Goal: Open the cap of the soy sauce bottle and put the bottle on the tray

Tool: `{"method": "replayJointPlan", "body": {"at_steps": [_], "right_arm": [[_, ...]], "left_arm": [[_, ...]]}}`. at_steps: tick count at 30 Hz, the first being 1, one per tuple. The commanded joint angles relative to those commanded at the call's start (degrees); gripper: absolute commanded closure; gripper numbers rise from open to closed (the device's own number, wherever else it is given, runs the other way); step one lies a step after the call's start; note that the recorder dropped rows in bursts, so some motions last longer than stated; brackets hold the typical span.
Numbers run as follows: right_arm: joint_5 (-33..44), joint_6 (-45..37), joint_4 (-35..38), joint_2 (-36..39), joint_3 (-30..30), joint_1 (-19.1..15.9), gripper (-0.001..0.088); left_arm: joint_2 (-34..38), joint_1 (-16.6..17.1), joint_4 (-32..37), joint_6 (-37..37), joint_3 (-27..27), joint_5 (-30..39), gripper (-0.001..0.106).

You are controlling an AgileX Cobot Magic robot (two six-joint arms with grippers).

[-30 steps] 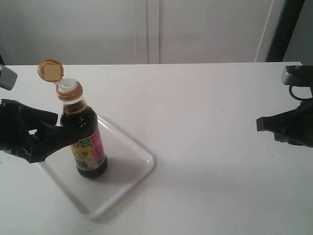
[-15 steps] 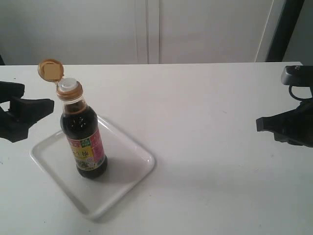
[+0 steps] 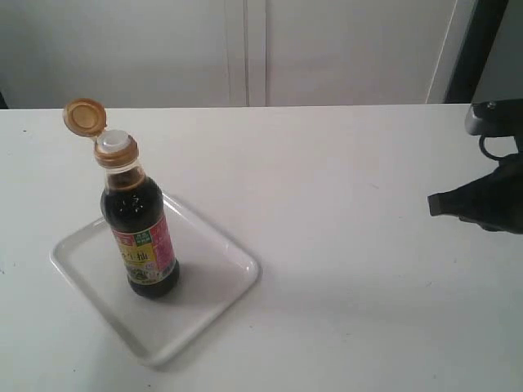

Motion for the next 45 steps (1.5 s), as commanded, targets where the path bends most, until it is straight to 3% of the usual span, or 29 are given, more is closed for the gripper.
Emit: {"method": "replayJointPlan", "body": {"at_steps": [4, 6, 9, 11, 17, 18, 19, 21, 24, 25, 26, 27, 28, 29, 32, 36, 39, 45], "right_arm": [[12.6, 2.6, -10.6, 0.0, -5.4, -0.2, 0.0868], [18.4, 5.0, -13.6, 0.0, -7.7, -0.5, 0.0868], [21.3, 7.9, -14.7, -1.2, -9.4, -0.6, 0.0868], [21.4, 8.2, -14.7, -2.6, -9.6, -0.6, 0.0868], [21.4, 8.6, -12.5, -6.2, -9.6, -0.6, 0.0868], [21.4, 8.6, -12.0, -6.4, -9.6, -0.6, 0.0868], [21.4, 8.6, -11.8, -6.7, -9.6, -0.6, 0.0868], [21.4, 8.6, -11.8, -7.5, -9.6, -0.6, 0.0868], [22.5, 8.6, -11.5, -11.3, -9.6, -0.6, 0.0868], [23.2, 8.6, -12.0, -12.7, -9.6, -0.6, 0.0868], [23.2, 8.7, -12.3, -13.4, -9.6, -0.6, 0.0868], [22.2, 9.7, -13.0, -14.7, -9.3, -0.6, 0.0868], [21.2, 10.7, -14.1, -15.5, -9.1, -0.6, 0.0868], [18.6, 13.5, -16.5, -17.3, -7.8, -0.6, 0.0868], [13.0, 18.4, -19.5, -21.0, -4.1, -0.6, 0.0868], [1.3, 19.0, -18.4, -28.2, 4.4, -0.6, 0.0868], [-4.0, 20.3, -18.4, -33.8, 8.9, -0.6, 0.0868], [-11.1, 20.4, -18.2, -46.2, 16.9, -0.6, 0.0868]], "left_arm": [[0.0, 0.0, 0.0, -1.2, 0.0, -2.6, 0.105], [0.0, 0.0, 0.0, 1.8, 0.0, -2.7, 0.105], [-0.5, 0.0, 0.0, 10.7, 0.0, -4.2, 0.105], [-1.7, 0.0, 0.0, 10.7, 0.0, -7.1, 0.105], [-4.9, 0.0, 0.0, 8.2, 0.0, -30.4, 0.105], [-4.9, 0.0, 0.0, 9.5, 0.0, -30.5, 0.105], [-5.0, 0.0, 0.0, 11.5, -0.1, -29.2, 0.105], [-5.4, 0.0, 0.0, 14.5, -0.1, -20.4, 0.105], [-5.6, 0.0, 0.0, 29.2, -0.1, 10.9, 0.105], [-5.6, 0.0, 0.0, 30.4, 0.0, 23.3, 0.105], [-5.6, 0.0, -3.1, 30.3, 0.0, 29.8, 0.105], [-6.0, 0.0, -11.4, 31.6, 0.0, 38.0, 0.105], [-6.6, 0.0, -19.7, 35.9, 0.0, 41.5, 0.105], [-7.5, 0.0, -34.6, 45.3, 0.0, 43.6, 0.105], [-9.0, 0.0, -60.3, 65.2, 0.0, 44.6, 0.105], [-12.4, 0.0, -87.3, 85.7, 0.0, 44.4, 0.105], [-16.6, 0.0, -90.8, 90.2, 0.0, 43.5, 0.105], [-28.3, 0.0, -92.6, 90.2, 0.0, 38.6, 0.105]]}}
